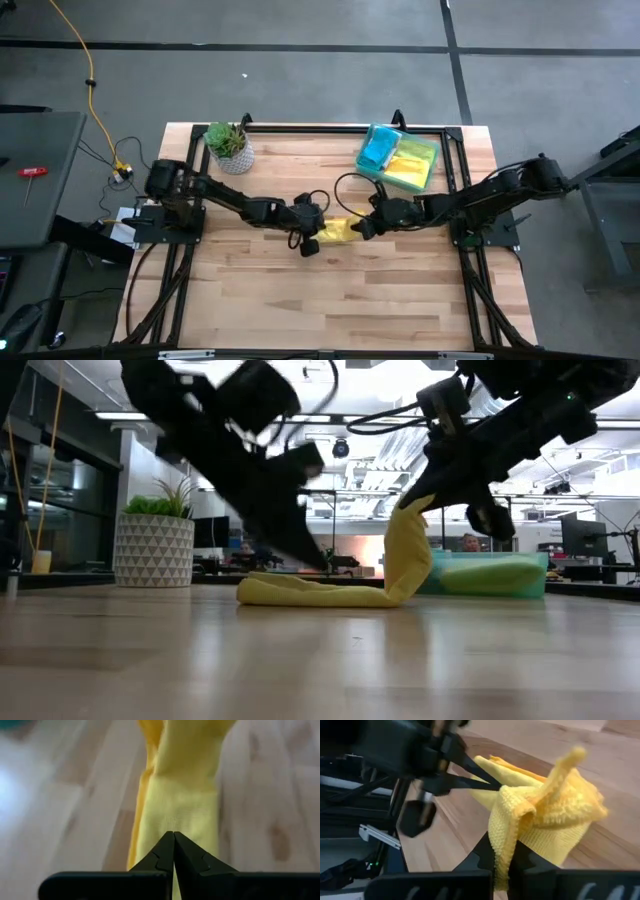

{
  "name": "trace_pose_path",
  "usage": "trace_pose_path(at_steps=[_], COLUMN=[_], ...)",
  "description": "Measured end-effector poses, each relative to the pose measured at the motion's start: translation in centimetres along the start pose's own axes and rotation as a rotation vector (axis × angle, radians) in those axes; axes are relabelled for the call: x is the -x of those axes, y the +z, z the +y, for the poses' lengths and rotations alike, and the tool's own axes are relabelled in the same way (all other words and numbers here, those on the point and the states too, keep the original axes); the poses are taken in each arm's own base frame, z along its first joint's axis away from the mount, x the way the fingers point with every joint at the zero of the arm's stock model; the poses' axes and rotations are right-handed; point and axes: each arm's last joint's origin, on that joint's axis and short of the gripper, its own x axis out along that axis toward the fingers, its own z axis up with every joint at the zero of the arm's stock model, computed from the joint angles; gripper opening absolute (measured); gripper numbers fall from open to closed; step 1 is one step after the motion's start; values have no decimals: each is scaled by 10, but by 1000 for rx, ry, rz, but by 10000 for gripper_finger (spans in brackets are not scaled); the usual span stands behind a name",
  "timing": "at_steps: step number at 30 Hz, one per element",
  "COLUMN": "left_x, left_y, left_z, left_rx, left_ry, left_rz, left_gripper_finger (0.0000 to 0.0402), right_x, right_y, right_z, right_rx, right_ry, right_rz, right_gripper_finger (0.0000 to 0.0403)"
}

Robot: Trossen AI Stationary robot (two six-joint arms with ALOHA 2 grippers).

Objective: Fold microfiber towels
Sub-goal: Fold the yellow towel

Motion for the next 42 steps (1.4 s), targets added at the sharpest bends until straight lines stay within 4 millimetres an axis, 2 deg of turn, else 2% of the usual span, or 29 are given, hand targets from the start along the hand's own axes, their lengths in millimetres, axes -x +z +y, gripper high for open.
trace_pose_path(at_steps=[2, 8, 10, 15, 19, 23, 33, 36, 42], left_x=[11, 61, 72, 86, 84, 75, 58, 56, 54], left_y=[9, 13, 5, -34, -64, -80, -80, -80, -79], left_z=[0, 9, 12, 19, 19, 17, 13, 13, 12], left_rx=[-29, -79, -76, 1, 55, 121, 167, 165, 160], left_ry=[-1, 29, 51, 70, 74, 46, 14, 13, 12], left_rz=[-5, 90, 110, 181, 229, 232, 177, 175, 144], left_gripper_finger=[0, 0, 0, 0, 0, 0, 0, 0, 0], right_x=[-4, -12, -12, -16, -22, -28, -52, -60, -87], right_y=[-1, -2, -3, -2, -2, -2, -10, -11, -7], right_z=[0, -1, -1, 2, 3, 4, 0, 5, 27], right_rx=[6, 21, 23, 63, 95, 111, 109, 134, 198], right_ry=[9, 41, 42, 84, 118, 145, 156, 160, 186], right_rz=[-2, 17, 17, -3, -21, -32, -7, 0, 20], right_gripper_finger=[0, 0, 0, 0, 0, 0, 0, 0, 0])
